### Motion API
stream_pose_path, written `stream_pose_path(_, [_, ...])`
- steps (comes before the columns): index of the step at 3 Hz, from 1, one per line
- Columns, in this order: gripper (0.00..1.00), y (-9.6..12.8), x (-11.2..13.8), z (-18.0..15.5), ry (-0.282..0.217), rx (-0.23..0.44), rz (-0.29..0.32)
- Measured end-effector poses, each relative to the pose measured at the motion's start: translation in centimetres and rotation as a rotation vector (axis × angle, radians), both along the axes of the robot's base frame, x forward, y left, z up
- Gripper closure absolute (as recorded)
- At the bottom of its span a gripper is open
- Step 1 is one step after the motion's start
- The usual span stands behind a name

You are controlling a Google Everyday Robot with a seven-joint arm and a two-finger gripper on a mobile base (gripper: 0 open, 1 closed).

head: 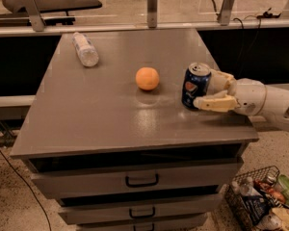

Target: Place pepsi can upright

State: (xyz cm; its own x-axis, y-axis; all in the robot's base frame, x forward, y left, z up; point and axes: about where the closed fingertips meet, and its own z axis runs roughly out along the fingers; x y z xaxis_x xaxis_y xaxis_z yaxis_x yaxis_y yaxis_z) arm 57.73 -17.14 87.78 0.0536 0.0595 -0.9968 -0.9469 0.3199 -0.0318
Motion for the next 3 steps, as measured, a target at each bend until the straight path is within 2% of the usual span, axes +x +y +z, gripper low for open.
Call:
stream_pose_path(1, [0.0, -1.4, -0.4, -0.3, 0.004, -0.025, -0.021])
stream_pose_path(2, [0.0, -3.4, -0.5, 0.5, -0.016, -0.103, -0.042])
stream_pose_path(3, [0.0, -7.8, -1.0, 2.7, -0.059, -0.211, -0.108])
